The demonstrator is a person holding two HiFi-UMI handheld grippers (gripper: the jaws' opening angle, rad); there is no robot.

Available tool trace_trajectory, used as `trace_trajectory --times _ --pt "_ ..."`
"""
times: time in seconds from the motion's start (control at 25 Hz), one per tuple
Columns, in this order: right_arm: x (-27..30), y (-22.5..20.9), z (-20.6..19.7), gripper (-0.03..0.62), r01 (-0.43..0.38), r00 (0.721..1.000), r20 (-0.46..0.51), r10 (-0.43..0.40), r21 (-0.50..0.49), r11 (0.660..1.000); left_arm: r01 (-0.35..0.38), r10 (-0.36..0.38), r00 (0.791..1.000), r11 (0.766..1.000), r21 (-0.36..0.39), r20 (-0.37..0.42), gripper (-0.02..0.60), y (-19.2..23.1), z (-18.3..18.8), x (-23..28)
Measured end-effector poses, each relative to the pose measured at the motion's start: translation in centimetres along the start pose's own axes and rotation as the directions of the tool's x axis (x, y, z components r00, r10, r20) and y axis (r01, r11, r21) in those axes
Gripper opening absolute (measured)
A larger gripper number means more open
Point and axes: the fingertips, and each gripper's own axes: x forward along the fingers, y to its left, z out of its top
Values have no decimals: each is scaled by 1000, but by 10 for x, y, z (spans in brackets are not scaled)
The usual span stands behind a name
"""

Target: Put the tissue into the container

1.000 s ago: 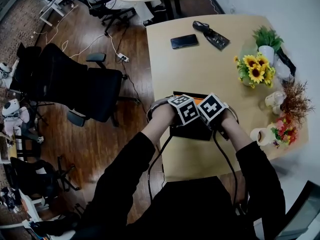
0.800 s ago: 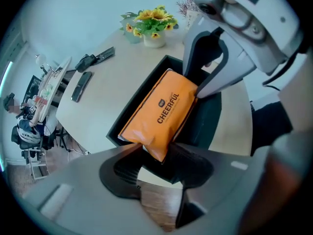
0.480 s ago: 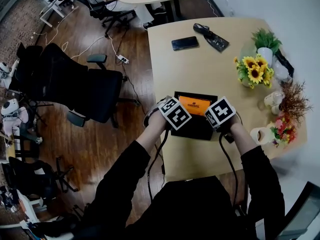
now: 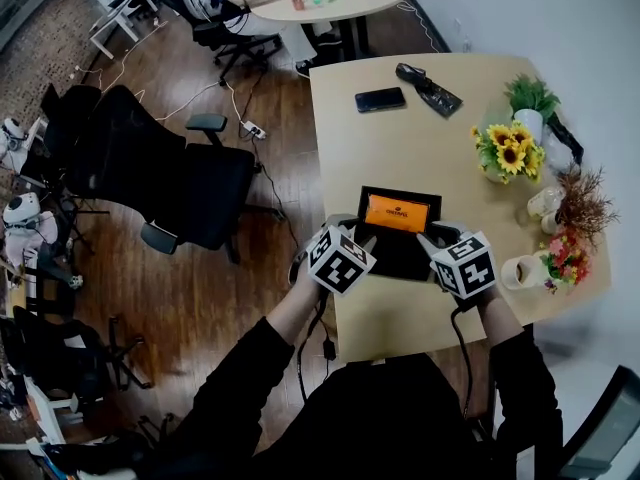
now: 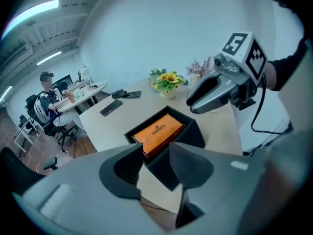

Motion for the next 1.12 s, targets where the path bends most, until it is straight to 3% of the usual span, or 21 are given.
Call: trace_trajectory --times 0.12,0.32,0.44,0.64,0.88,1.12 --pt "-23 20 0 90 33 993 109 -33 2 999 16 -13 994 1000 -24 108 152 -23 -5 -28" --pt "-58 68 -9 84 34 972 232 -40 30 999 45 -28 962 997 -56 271 152 -66 -17 -81" --pt "-83 91 -11 78 57 946 316 -67 42 998 49 -15 927 995 -82 374 150 -86 -23 -114" --pt "-127 128 -11 63 102 881 458 -120 64 993 59 40 848 984 -169 528 146 -104 -38 -166" --pt "-164 162 -15 53 117 823 551 -138 73 990 62 57 789 983 -171 612 146 -131 -61 -198" --pt "-191 174 -27 49 77 800 592 -97 59 995 25 110 765 979 -200 634 146 -148 -58 -221"
